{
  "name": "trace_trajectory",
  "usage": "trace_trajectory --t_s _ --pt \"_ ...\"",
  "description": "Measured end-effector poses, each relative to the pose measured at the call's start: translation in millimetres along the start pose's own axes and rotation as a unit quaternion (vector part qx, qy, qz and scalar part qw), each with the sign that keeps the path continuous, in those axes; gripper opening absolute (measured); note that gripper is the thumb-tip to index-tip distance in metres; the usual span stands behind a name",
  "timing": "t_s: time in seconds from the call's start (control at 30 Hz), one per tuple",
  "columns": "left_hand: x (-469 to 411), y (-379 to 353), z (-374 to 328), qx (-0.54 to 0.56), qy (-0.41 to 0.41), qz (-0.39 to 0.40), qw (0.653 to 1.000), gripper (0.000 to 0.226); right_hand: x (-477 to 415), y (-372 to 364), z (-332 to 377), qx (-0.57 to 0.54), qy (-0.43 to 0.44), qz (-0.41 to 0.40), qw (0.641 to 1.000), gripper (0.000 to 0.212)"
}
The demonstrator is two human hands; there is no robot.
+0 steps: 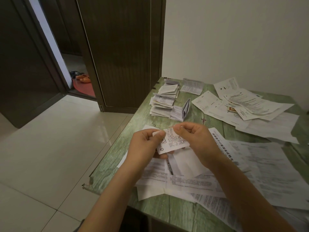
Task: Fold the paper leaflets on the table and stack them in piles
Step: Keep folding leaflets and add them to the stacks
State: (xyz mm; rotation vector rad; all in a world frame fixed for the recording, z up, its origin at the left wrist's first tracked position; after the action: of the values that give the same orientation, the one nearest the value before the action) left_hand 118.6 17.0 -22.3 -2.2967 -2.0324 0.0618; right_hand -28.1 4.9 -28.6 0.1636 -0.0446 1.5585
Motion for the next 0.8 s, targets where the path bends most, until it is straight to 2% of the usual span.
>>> trace_trajectory --t_s 0.1,0.23,0.4,0.5,0.6,0.7,0.8 --pt "-2.3 6.4 1.4 -0.020 -0.014 -0.056 0.998 0.013 -2.5 0.3 -1.7 -0.003 -0.027 0.029 0.999 0.011" --pt "-2.9 7.4 0.4 -0.023 -0.017 -0.068 0.997 0.024 -0.9 5.5 1.4 0.019 -0.036 0.015 0.999 0.010" --pt "-4.6 7.7 0.3 -0.035 -0.020 -0.084 0.996 0.026 -2.9 25.7 3.8 -0.016 -0.003 -0.099 0.995 0.010" --pt "-6.8 14.4 1.5 -0.028 -0.006 -0.110 0.993 0.027 -8.5 49.4 2.1 -0.112 -0.003 -0.204 0.972 0.006" --pt "-5.8 13.1 2.4 -0.028 0.007 -0.102 0.994 0.027 -16.3 72.2 -3.9 -0.156 -0.035 -0.293 0.942 0.022" --pt "-5.1 7.0 5.7 -0.040 0.012 -0.086 0.995 0.027 -23.6 86.3 -9.5 0.014 -0.048 -0.373 0.927 0.026" --pt "-6.6 2.3 9.2 -0.054 0.003 -0.083 0.995 0.028 -36.1 87.7 -12.9 0.177 -0.033 -0.369 0.912 0.006"
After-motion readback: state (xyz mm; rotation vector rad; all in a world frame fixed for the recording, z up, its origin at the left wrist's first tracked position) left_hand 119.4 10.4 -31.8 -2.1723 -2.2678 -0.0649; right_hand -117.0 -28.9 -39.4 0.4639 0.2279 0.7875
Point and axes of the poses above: each hand's wrist, its own x-axis away from the middle knuckle, its own y-axis out of the back of the hand, z = x × y, the point moved 3 cm from there along -x, towards the middle knuckle, and after that the axes turned 8 degrees about -y, right-handed, at the moved point
